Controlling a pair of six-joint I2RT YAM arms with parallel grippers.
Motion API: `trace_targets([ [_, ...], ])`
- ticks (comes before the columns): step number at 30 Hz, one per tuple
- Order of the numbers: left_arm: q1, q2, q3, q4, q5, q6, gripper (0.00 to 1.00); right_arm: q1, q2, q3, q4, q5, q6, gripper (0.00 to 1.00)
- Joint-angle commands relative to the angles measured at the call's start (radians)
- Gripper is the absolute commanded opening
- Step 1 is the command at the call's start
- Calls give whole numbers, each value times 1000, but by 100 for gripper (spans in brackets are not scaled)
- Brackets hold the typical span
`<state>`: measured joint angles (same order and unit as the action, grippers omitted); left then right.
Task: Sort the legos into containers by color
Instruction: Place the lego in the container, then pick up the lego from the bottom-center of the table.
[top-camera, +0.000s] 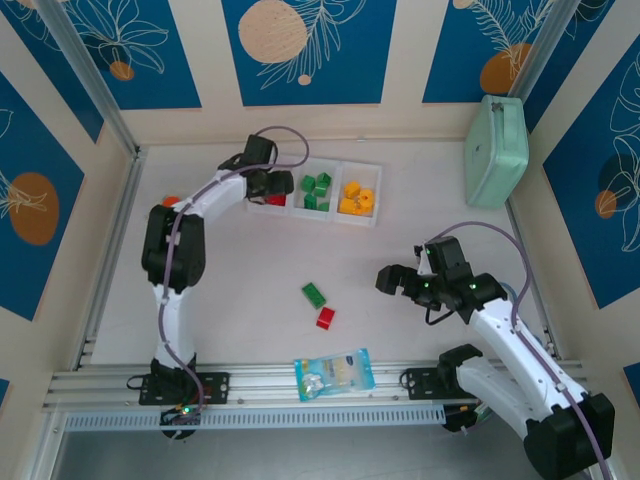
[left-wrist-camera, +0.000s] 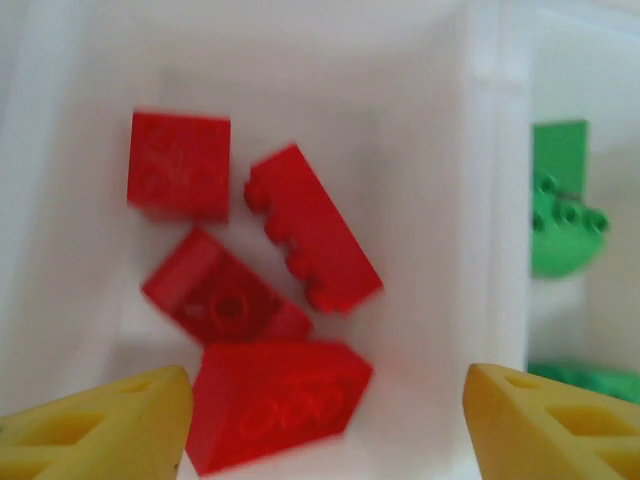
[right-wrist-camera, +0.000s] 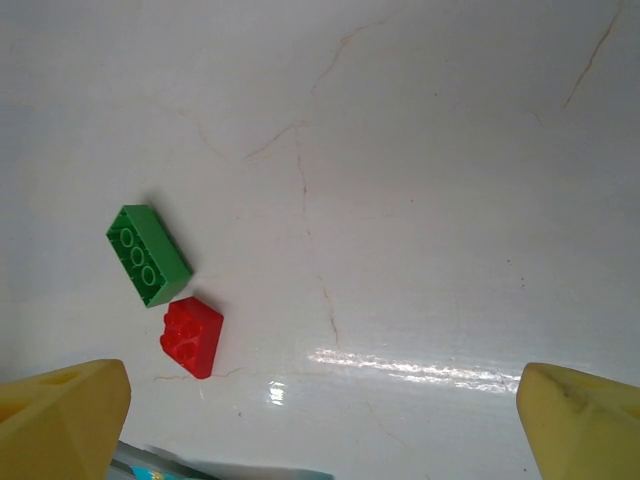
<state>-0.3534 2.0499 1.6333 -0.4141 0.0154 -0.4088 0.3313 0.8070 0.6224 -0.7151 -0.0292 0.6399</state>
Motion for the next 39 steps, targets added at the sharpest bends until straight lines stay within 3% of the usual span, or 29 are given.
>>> trace_targets([
  [1,6,-199,-218,133,100,-64,75,-3,-25,-13,2,-58,10,100],
  [4,6,-354,-451,243,143,-113,81,22,-11,-5,25,-86,-22,99],
  [7,4,-487,-653,333,237,-176,86,94,26,14,42,-39,-55,99],
  [10,-19,-628,-804,310,249,-197,92,165,94,33,87,-3,-90,99],
  [11,-34,-683,-846,284,236,-202,100,187,122,46,106,1,-99,99],
  [15,-84,-869,-973,241,252,-260,100,273,261,112,180,-28,-143,99],
  [23,-116,-1304,-972,-166,164,-238,100,500,601,358,140,72,-387,100],
  [31,-116,-1600,-911,-491,100,-230,100,529,861,535,65,75,-454,97],
  [36,-116,-1692,-871,-522,83,-224,100,534,960,591,29,92,-471,92],
  [39,-116,-1736,-817,-551,-13,-192,99,537,1007,618,8,114,-484,90],
])
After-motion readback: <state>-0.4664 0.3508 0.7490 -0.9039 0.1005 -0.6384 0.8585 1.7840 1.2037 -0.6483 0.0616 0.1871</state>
